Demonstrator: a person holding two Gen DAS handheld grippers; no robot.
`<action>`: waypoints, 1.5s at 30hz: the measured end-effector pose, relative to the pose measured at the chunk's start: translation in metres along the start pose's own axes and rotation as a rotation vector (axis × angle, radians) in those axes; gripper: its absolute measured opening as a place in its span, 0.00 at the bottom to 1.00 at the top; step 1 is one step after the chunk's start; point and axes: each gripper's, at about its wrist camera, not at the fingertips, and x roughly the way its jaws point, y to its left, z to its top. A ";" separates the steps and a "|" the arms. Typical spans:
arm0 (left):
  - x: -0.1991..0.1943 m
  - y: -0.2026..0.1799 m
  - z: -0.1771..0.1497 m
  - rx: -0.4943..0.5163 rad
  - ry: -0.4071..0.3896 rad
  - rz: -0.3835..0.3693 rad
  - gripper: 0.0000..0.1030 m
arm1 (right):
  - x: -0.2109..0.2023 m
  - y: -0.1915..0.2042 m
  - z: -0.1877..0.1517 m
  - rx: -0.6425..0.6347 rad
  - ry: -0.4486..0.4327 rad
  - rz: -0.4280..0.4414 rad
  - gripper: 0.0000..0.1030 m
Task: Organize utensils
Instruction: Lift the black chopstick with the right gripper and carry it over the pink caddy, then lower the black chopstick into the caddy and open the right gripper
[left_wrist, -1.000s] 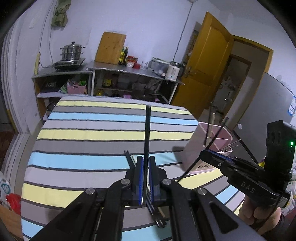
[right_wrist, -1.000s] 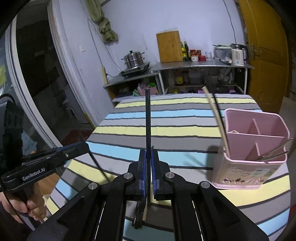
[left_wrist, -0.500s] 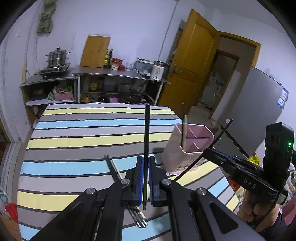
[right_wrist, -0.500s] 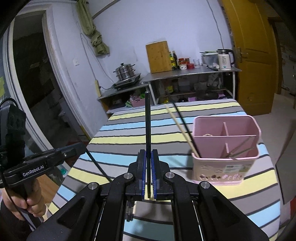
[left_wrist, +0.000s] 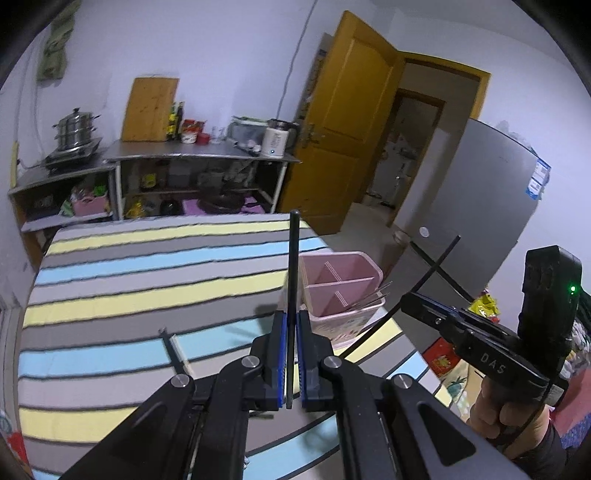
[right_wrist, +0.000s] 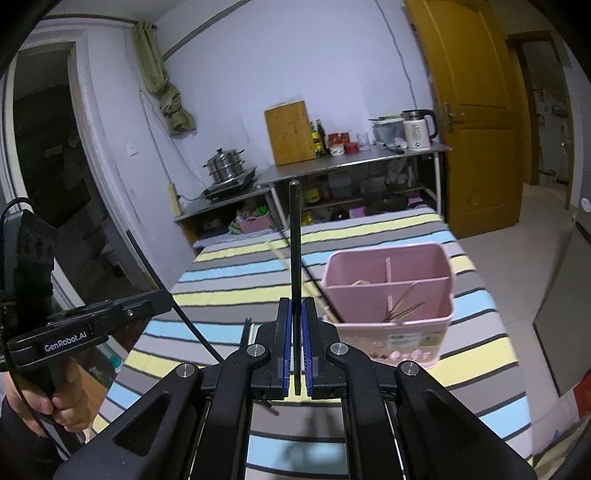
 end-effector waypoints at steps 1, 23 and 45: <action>0.001 -0.002 0.003 0.006 -0.002 -0.006 0.05 | -0.002 -0.002 0.003 0.001 -0.006 -0.005 0.05; 0.049 -0.048 0.098 0.084 -0.077 -0.075 0.05 | -0.014 -0.035 0.064 0.020 -0.136 -0.082 0.05; 0.147 -0.027 0.079 0.076 0.046 -0.041 0.05 | 0.057 -0.066 0.047 0.044 -0.032 -0.115 0.05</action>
